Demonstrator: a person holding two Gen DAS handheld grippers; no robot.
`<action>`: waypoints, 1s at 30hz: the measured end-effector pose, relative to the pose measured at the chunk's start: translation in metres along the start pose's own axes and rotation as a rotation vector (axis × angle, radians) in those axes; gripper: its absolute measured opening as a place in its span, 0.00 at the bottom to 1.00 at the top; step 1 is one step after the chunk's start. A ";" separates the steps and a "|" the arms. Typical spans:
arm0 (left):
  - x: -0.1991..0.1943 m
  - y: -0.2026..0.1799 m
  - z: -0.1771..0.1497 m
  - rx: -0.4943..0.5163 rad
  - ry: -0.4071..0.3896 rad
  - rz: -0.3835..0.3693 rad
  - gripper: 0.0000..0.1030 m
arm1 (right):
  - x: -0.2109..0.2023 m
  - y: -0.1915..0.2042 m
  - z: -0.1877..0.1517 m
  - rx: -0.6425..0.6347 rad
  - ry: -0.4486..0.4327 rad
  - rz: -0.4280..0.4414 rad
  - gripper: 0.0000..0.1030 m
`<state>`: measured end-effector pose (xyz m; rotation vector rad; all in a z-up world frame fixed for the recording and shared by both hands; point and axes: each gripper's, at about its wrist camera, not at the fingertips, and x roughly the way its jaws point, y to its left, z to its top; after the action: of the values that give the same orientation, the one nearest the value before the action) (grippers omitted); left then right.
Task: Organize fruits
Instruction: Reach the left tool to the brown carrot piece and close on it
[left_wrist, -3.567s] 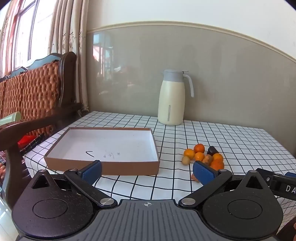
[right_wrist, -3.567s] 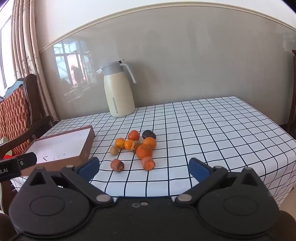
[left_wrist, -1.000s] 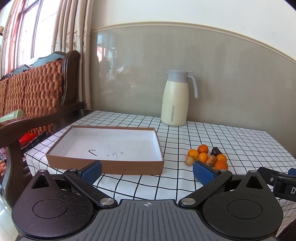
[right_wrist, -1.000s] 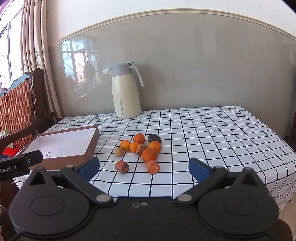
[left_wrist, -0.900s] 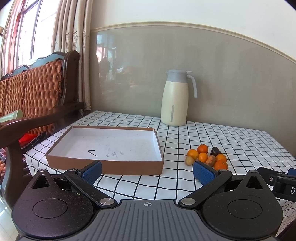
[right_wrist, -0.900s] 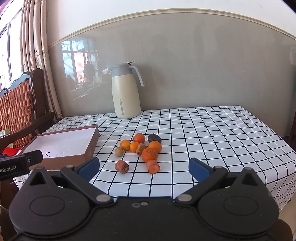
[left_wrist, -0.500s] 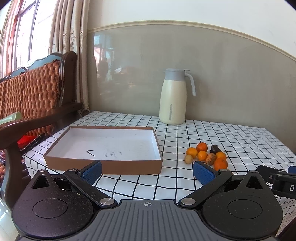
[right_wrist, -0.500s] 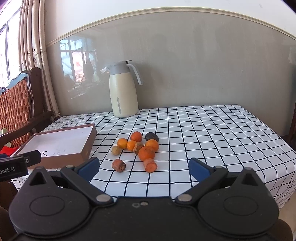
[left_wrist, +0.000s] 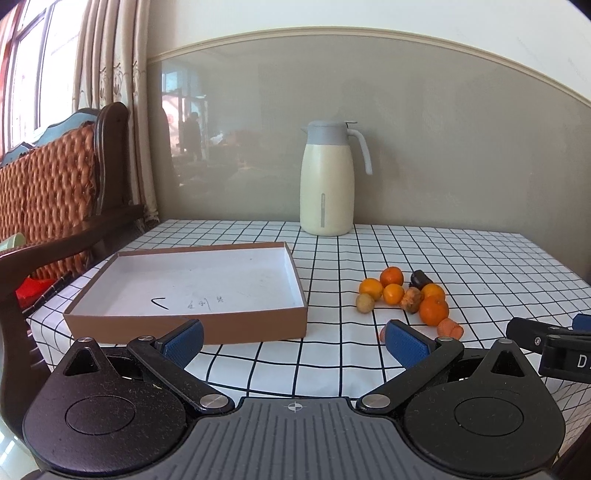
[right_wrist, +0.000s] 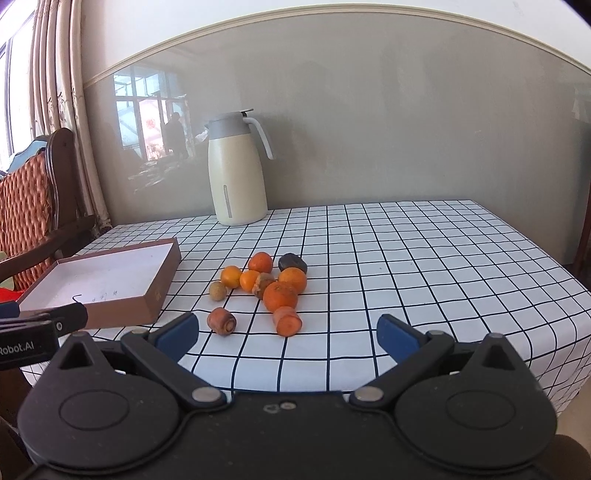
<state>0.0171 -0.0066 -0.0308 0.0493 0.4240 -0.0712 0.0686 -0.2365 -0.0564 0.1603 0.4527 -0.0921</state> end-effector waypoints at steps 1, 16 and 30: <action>0.002 -0.001 -0.001 0.001 0.004 -0.008 1.00 | 0.002 0.000 -0.001 -0.005 -0.002 0.000 0.94; 0.055 -0.035 -0.016 0.110 0.038 -0.048 1.00 | 0.051 -0.008 -0.003 -0.025 0.032 0.026 0.80; 0.105 -0.064 -0.019 0.136 0.071 -0.113 0.80 | 0.100 -0.025 0.001 0.000 0.106 0.043 0.42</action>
<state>0.0991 -0.0751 -0.0937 0.1625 0.4927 -0.2096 0.1560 -0.2662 -0.1031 0.1750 0.5547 -0.0409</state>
